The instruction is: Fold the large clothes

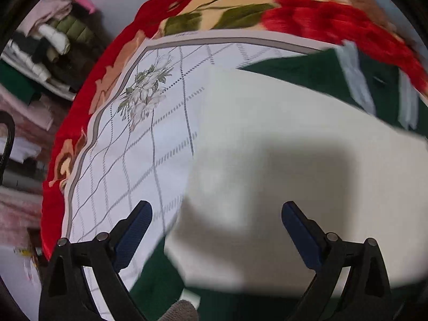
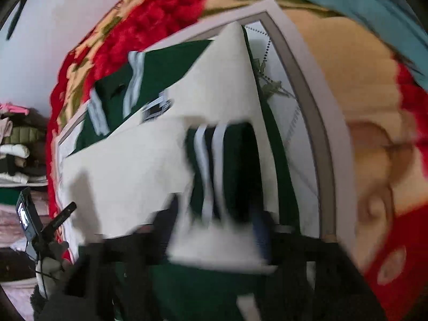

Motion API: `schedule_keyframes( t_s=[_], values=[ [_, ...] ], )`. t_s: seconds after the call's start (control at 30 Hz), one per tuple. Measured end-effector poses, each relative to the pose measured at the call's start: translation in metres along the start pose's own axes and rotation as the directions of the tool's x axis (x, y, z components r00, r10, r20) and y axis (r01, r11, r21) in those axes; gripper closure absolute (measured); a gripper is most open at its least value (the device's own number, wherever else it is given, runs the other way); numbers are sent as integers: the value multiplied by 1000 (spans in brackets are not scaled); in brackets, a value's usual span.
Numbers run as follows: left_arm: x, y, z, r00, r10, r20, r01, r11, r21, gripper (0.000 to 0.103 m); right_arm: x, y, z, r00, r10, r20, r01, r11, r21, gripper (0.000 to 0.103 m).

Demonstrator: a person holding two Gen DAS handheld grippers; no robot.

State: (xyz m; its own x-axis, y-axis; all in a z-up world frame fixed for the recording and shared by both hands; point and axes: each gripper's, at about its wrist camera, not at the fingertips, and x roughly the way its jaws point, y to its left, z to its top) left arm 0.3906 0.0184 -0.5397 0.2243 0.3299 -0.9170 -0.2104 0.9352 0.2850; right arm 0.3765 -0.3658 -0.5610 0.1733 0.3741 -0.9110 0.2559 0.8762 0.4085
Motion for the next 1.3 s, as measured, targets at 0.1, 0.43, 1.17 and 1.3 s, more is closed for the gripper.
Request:
schedule_keyframes(
  t_s=[0.1,0.43,1.17,1.3],
  values=[
    [-23,-1,-59,999,6,-34,-3,997,81,3,-5,24,-63,993,56,-105,-58,998,-13,37],
    [9,2,-225,958,83,-273,-9,965,264,3,102,101,-251,872,28,-488,-38,999,-10,37],
    [14,59,-187,973,-38,-229,87,974,207,3,108,170,-278,872,-10,-489,-12,999,-42,94],
    [-25,24,-152,985,-96,-143,124,971,203,3,43,128,-232,925,39,-378,-24,999,44,38]
  ],
)
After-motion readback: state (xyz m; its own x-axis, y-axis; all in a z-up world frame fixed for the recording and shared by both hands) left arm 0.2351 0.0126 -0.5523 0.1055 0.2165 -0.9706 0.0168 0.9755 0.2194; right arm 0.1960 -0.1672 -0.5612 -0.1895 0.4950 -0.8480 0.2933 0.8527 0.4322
